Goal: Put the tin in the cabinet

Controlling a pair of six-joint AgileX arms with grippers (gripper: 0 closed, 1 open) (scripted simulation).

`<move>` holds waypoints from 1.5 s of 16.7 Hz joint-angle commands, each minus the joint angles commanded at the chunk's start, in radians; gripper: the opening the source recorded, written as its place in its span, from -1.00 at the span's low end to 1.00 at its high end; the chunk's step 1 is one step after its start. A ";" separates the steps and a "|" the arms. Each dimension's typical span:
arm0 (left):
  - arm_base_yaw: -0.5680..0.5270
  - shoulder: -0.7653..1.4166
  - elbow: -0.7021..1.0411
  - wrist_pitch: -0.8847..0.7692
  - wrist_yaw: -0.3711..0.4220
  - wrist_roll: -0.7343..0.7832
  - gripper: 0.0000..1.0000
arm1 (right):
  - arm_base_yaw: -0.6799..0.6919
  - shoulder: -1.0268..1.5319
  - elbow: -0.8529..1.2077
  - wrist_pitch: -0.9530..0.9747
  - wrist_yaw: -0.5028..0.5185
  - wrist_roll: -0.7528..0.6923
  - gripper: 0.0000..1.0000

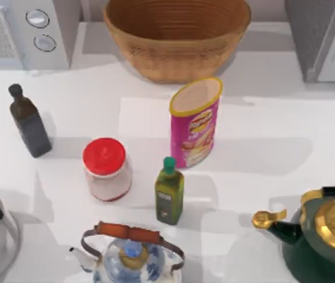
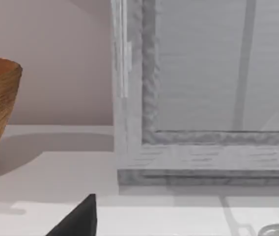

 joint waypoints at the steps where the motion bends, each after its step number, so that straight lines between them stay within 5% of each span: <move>1: 0.000 0.000 0.000 0.000 0.000 0.000 1.00 | 0.000 0.000 0.000 0.000 0.000 0.000 1.00; 11: 0.000 0.000 0.000 0.000 0.000 0.000 1.00 | -0.038 0.108 0.249 0.017 -0.003 -0.042 1.00; 25: 0.000 0.000 0.000 0.000 0.000 0.000 1.00 | -0.205 0.897 0.600 -0.111 -0.073 -0.100 1.00</move>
